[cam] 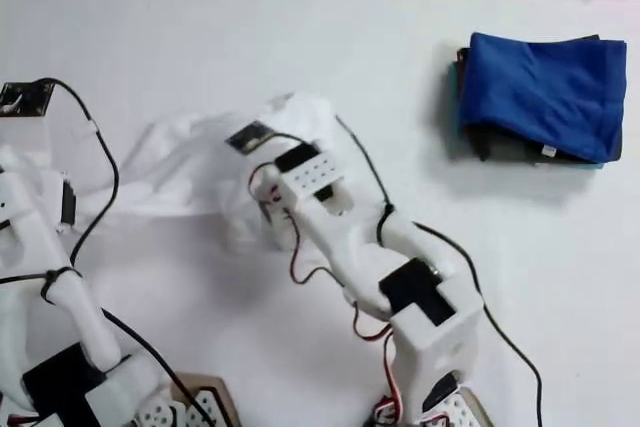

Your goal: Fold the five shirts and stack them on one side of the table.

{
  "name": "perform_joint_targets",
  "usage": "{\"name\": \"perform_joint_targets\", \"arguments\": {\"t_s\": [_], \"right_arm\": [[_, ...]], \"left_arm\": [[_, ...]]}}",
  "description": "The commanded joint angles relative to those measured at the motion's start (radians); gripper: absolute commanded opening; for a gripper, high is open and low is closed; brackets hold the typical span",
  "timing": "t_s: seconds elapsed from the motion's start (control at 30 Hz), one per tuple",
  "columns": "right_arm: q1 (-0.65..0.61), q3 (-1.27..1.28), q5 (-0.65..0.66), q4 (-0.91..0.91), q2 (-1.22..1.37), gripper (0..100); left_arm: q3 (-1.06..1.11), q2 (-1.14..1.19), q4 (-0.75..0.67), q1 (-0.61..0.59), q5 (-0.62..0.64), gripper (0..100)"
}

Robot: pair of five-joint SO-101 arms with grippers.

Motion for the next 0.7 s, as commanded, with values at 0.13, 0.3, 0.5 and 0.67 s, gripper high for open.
{"name": "perform_joint_targets", "arguments": {"t_s": [0.13,0.3,0.5,0.67], "right_arm": [[-0.016,-0.012,-0.008,-0.012,0.002,28.4],[0.065,-0.012,-0.005,-0.01,0.004,28.4],[0.064,-0.017,-0.002,-0.008,0.067,28.4],[0.024,-0.02,0.0,-0.01,0.12,28.3]], "left_arm": [[-0.004,-0.011,-0.009,-0.008,-0.003,3],[-0.004,-0.011,-0.009,-0.008,-0.002,3],[-0.01,-0.011,-0.009,-0.006,-0.002,3],[-0.01,-0.011,-0.009,-0.006,-0.002,3]]}}
